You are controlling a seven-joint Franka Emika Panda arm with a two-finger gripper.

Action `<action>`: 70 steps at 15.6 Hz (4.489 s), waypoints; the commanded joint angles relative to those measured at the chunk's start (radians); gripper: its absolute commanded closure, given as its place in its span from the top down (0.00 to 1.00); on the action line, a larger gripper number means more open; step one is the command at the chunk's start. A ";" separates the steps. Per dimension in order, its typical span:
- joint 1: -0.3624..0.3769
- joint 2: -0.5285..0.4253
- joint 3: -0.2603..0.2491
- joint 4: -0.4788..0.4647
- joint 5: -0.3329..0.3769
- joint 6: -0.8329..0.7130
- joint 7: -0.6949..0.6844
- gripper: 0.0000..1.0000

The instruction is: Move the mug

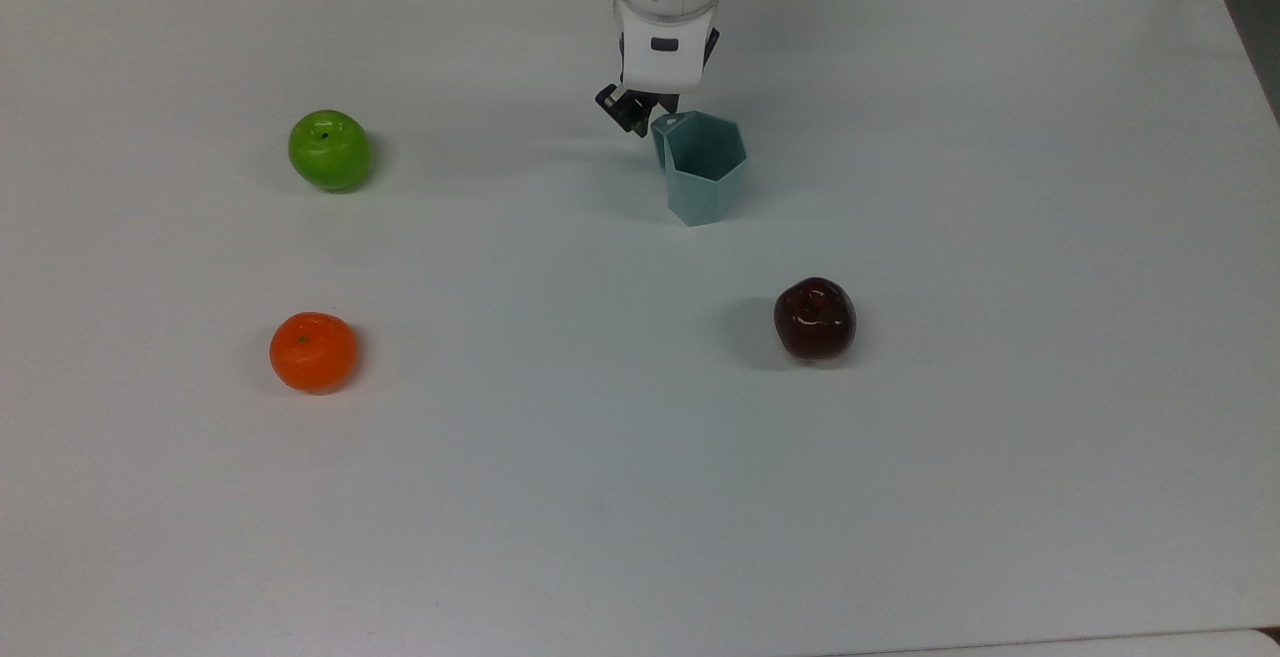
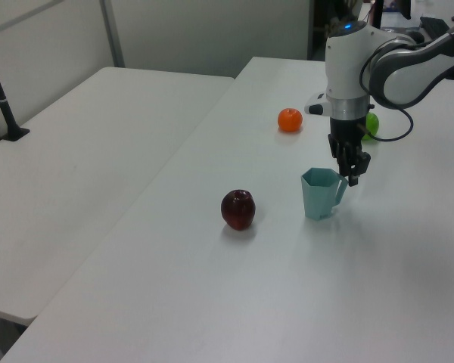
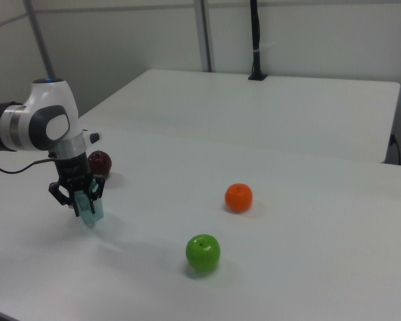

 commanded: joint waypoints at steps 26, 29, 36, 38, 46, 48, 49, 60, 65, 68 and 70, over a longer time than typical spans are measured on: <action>-0.181 -0.016 -0.005 0.144 -0.059 -0.159 0.322 0.00; -0.232 0.019 -0.005 0.142 -0.094 -0.159 0.313 0.00; -0.261 0.018 -0.005 0.067 -0.105 -0.187 0.322 0.00; -0.260 0.017 -0.005 0.037 -0.105 -0.187 0.322 0.02; -0.263 -0.005 -0.005 0.036 -0.104 -0.188 0.322 0.75; -0.266 -0.025 -0.005 0.043 -0.101 -0.187 0.322 0.94; -0.269 -0.037 -0.005 0.049 -0.099 -0.190 0.322 1.00; -0.286 -0.088 0.003 0.349 -0.076 -0.392 0.527 1.00; -0.339 -0.088 -0.011 0.431 -0.001 -0.409 0.477 1.00; -0.347 -0.088 -0.011 0.432 -0.001 -0.414 0.447 1.00; -0.352 -0.089 -0.015 0.434 0.001 -0.417 0.447 1.00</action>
